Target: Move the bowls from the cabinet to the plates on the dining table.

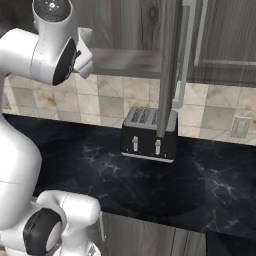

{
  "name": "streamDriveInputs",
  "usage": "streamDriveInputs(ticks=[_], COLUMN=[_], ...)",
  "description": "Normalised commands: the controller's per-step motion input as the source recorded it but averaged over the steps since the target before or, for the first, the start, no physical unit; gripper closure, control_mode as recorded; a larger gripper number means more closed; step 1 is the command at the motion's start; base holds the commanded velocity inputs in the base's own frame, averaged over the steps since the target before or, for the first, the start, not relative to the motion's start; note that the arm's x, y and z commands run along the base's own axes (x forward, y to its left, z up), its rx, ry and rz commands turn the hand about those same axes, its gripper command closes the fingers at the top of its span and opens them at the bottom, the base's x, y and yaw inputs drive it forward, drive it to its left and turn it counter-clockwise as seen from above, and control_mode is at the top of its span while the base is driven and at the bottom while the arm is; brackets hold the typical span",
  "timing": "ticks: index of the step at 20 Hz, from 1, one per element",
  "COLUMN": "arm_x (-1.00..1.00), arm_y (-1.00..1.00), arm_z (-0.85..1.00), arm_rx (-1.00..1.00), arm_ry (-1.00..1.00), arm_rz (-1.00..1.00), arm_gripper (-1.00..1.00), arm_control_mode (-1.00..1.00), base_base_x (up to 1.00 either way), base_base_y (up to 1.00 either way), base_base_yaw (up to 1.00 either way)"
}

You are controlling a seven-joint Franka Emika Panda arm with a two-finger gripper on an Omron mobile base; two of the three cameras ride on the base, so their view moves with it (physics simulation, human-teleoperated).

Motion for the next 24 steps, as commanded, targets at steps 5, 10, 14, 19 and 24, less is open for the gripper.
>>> streamDriveInputs(ticks=[5, 10, 14, 19, 24], arm_x=[0.38, 0.49, 0.56, 0.55, 0.26], arm_y=[0.16, 0.18, 0.06, 0.07, 0.18], arm_z=[0.02, 0.0, 0.04, 0.1, 0.12], arm_rx=[0.0, 0.0, 0.0, 0.0, 0.0], arm_ry=[0.0, 0.0, 0.0, 0.0, 0.0], arm_rz=[0.0, 0.0, 0.0, 0.0, 0.0], arm_gripper=[-1.0, -1.0, -1.0, -1.0, -1.0], arm_control_mode=[-1.0, -1.0, -1.0, -1.0, -1.0], base_base_x=[0.0, 0.0, 0.0, 0.0, 0.0], base_base_y=[0.0, 0.0, 0.0, 0.0, 0.0], base_base_yaw=[0.0, 0.0, 0.0, 0.0, 0.0])
